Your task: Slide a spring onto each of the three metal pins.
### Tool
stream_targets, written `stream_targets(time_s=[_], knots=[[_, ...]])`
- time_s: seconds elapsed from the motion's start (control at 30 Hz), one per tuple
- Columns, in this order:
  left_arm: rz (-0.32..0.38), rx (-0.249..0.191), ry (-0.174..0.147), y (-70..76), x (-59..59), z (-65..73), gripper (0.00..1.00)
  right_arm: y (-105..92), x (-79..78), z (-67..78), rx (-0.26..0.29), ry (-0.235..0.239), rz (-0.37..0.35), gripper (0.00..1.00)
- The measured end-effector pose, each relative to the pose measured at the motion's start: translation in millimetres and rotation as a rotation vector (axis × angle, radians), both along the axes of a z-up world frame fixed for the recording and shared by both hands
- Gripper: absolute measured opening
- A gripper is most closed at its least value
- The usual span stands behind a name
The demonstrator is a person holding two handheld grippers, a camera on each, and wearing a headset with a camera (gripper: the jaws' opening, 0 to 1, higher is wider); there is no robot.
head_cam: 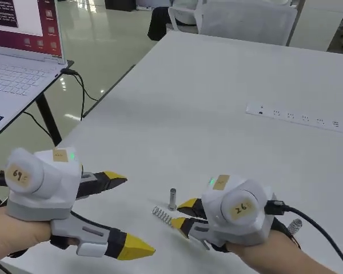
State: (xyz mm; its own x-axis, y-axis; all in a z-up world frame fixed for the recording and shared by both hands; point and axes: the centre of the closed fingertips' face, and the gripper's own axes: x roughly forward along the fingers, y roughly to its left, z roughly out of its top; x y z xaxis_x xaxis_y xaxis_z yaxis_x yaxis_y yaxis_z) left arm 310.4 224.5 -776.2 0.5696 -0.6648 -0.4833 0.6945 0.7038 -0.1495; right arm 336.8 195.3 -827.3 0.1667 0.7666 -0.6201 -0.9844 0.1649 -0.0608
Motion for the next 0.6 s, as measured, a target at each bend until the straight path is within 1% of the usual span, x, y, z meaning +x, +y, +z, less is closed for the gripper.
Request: stream_targets(time_s=[0.13,0.43,0.53,0.57,0.6], knots=[[0.000,0.000,0.003,-0.7,-0.9,-1.3,0.90,3.1,0.7,-10.2,-0.018,0.014,-0.004,0.11],[0.003,0.002,0.006,0.2,0.0,-1.8,0.90,5.6,3.0,-28.2,-0.057,0.016,-0.006,0.11],[0.003,0.000,0.009,-0.7,-0.1,-1.6,0.90,5.6,1.8,-32.1,-0.072,0.009,0.005,0.10],[0.001,0.000,0.010,-1.3,-0.5,-1.9,0.90,6.6,1.0,-32.2,-0.070,0.001,0.016,0.10],[0.000,0.001,0.011,-1.7,-0.9,-2.2,0.90,8.4,1.7,-30.7,-0.056,0.000,0.013,0.09]])
